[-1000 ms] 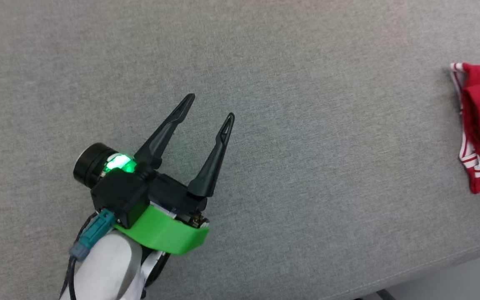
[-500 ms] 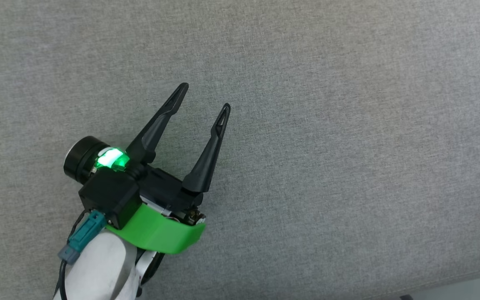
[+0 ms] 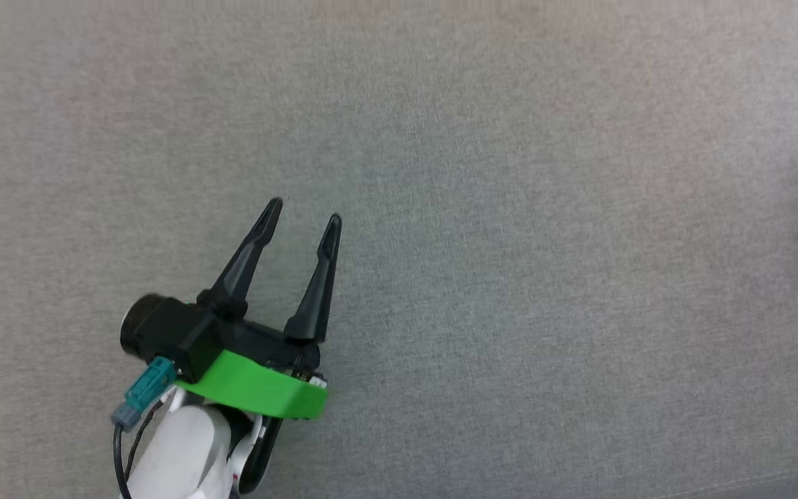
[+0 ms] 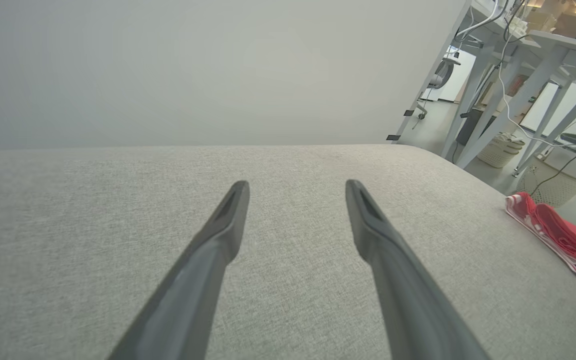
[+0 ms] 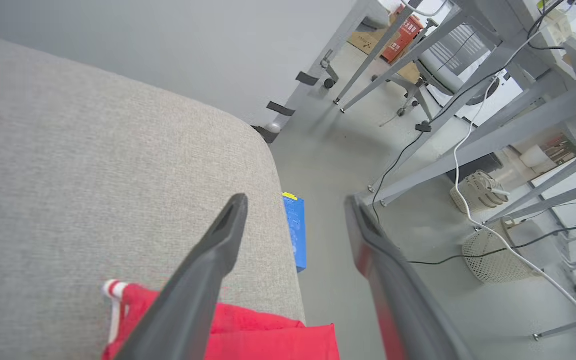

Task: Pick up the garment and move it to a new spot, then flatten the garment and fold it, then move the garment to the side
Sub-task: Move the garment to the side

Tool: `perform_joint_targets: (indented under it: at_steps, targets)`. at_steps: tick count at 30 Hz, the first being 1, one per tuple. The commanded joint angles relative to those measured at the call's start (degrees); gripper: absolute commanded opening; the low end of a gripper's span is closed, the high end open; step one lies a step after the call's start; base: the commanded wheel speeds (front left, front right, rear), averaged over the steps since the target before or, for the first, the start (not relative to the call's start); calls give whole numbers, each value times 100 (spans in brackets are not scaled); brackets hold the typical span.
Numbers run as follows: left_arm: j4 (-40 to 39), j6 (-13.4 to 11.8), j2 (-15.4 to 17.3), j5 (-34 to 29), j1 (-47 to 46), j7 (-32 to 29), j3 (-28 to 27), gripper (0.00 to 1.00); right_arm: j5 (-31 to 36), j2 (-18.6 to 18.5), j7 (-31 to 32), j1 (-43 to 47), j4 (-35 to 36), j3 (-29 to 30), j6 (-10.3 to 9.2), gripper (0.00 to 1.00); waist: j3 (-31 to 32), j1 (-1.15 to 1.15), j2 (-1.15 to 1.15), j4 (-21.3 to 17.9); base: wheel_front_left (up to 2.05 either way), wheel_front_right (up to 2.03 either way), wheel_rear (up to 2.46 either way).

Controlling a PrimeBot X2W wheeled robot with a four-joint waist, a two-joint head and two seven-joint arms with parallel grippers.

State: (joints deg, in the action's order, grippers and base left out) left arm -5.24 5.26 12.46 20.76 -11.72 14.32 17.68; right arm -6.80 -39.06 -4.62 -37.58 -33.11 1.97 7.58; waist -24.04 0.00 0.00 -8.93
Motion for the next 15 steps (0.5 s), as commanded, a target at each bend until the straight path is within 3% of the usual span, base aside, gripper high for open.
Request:
perform_joint_targets:
  at_steps: [1, 6, 15]
  targets:
    - [90, -39, -38, 53, 110, 47, -79, 100, -170, 123, -15, 175, 295, -32, -9, 100, 743, 0, 0, 265, 0, 0, 0]
    - [329, -75, -168, 163, 391, 63, -302, 100, -656, 648, 77, 785, 1557, 91, -9, 100, 1287, 0, 0, 481, 0, 0, 0]
    - [452, -155, -373, 35, 854, 67, -756, 100, -748, 1859, 173, 2284, 3438, 252, -9, 100, 1822, 0, 0, 866, 0, 0, 0]
